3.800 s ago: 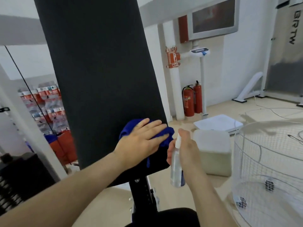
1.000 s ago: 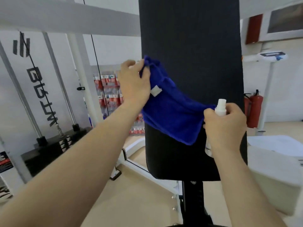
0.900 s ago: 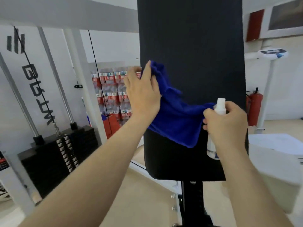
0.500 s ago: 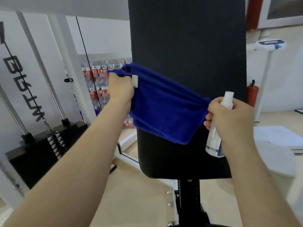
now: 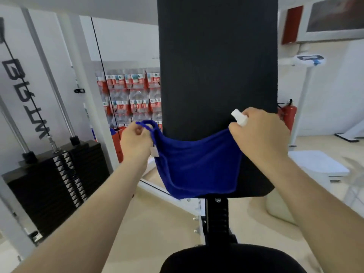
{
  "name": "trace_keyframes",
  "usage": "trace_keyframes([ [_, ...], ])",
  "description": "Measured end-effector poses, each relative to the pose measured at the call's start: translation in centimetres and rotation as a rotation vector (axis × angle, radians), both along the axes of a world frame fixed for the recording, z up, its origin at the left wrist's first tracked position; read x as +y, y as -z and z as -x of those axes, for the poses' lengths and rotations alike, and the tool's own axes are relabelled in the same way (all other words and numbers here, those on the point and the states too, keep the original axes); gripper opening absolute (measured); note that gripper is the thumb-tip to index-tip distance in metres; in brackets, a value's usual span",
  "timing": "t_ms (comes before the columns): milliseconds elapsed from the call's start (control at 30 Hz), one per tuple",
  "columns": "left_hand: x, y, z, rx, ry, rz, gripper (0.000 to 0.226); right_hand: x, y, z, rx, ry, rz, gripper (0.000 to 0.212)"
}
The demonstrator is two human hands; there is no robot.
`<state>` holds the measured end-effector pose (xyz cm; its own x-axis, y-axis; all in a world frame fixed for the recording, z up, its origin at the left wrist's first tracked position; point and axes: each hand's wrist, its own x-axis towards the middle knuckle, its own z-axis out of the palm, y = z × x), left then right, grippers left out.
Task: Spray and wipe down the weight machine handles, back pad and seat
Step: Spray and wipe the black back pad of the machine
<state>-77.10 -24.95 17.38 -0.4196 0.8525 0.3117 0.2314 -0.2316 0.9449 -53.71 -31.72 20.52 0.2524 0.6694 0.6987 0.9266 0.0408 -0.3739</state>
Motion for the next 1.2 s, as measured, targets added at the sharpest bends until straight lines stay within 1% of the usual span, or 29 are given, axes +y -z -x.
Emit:
trace_keyframes([
  [33, 0.0, -1.8, -0.5, -0.039, -0.017, -0.069, 0.018, 0.6, -1.4, -0.5, -0.008, 0.012, -0.050, 0.025],
  [67, 0.1, -3.4, -1.0, -0.035, -0.048, -0.135, 0.018, 1.2, -2.7, -1.0, -0.010, 0.032, -0.104, 0.026],
  [133, 0.1, -6.1, -2.1, 0.001, -0.092, -0.268, 0.013, 2.1, -4.9, -2.2, -0.003, 0.077, -0.193, 0.030],
  [167, 0.1, -6.7, -3.0, 0.011, -0.082, -0.324, 0.011, 2.5, -5.3, -2.8, -0.009, 0.105, -0.205, 0.031],
  [200, -0.2, -6.7, -3.9, 0.042, -0.065, -0.360, 0.014, 2.8, -5.2, -3.1, -0.031, 0.125, -0.195, 0.032],
  [233, -0.5, -6.0, -4.9, 0.116, -0.058, -0.389, 0.024, 3.1, -4.8, -3.2, -0.057, 0.134, -0.178, 0.033],
  [267, -0.8, -4.7, -5.9, 0.235, -0.057, -0.400, 0.044, 3.2, -4.1, -3.2, -0.078, 0.130, -0.169, 0.032],
  [300, -1.0, -3.2, -6.7, 0.368, -0.060, -0.371, 0.067, 3.2, -3.4, -3.0, -0.092, 0.116, -0.165, 0.031],
  [333, -1.2, -2.0, -7.1, 0.479, -0.068, -0.321, 0.085, 3.1, -2.7, -2.7, -0.105, 0.102, -0.164, 0.030],
  [367, -1.2, -1.0, -7.3, 0.551, -0.080, -0.274, 0.095, 2.9, -1.8, -2.5, -0.116, 0.094, -0.155, 0.028],
  [433, -1.4, 0.6, -7.1, 0.587, -0.116, -0.249, 0.097, 2.0, 0.1, -1.9, -0.123, 0.078, -0.115, 0.026],
  [500, -1.9, 2.4, -6.8, 0.568, -0.148, -0.244, 0.088, 0.6, 2.5, -0.7, -0.117, 0.052, -0.034, 0.025],
  [600, -3.0, 6.1, -6.8, 0.441, -0.124, -0.166, 0.072, -1.4, 5.9, 1.4, -0.113, -0.005, 0.111, 0.023],
  [633, -3.2, 7.4, -6.5, 0.413, -0.109, -0.135, 0.064, -1.8, 6.7, 2.0, -0.084, -0.045, 0.146, 0.021],
  [700, -4.5, 9.6, -5.9, 0.375, -0.118, -0.060, 0.040, -2.8, 7.8, 3.0, 0.024, -0.158, 0.222, 0.016],
  [767, -6.1, 11.2, -5.4, 0.303, -0.110, 0.021, 0.023, -3.6, 9.2, 4.5, 0.225, -0.299, 0.313, 0.015],
  [800, -7.0, 11.7, -5.2, 0.246, -0.090, 0.046, 0.015, -4.0, 9.8, 5.3, 0.375, -0.379, 0.366, 0.021],
  [833, -7.9, 12.1, -5.0, 0.172, -0.063, 0.070, 0.014, -4.3, 10.4, 6.2, 0.534, -0.455, 0.423, 0.031],
  [867, -8.5, 12.2, -4.6, 0.061, -0.018, 0.108, 0.016, -4.4, 10.8, 6.9, 0.657, -0.510, 0.477, 0.041],
  [900, -8.8, 12.2, -4.1, -0.109, 0.044, 0.151, 0.018, -4.6, 11.2, 7.4, 0.731, -0.538, 0.532, 0.050],
  [967, -9.3, 12.0, -2.9, -0.532, 0.143, 0.225, 0.018, -4.9, 11.7, 7.7, 0.787, -0.539, 0.603, 0.058],
  [1033, -10.2, 11.7, -1.6, -0.864, 0.229, 0.283, 0.024, -5.3, 12.0, 7.7, 0.781, -0.549, 0.618, 0.060],
  [1067, -10.5, 11.7, -1.2, -0.960, 0.280, 0.312, 0.032, -5.4, 12.1, 7.8, 0.772, -0.558, 0.613, 0.060],
  [1100, -11.0, 11.7, -0.8, -1.015, 0.333, 0.324, 0.039, -5.5, 12.2, 7.8, 0.762, -0.564, 0.604, 0.059],
  [1133, -11.3, 11.8, -0.4, -1.046, 0.379, 0.333, 0.045, -5.6, 12.2, 7.9, 0.754, -0.564, 0.591, 0.059],
  [1200, -11.6, 11.6, -0.1, -1.070, 0.393, 0.344, 0.049, -5.4, 12.2, 8.2, 0.734, -0.571, 0.570, 0.059],
])
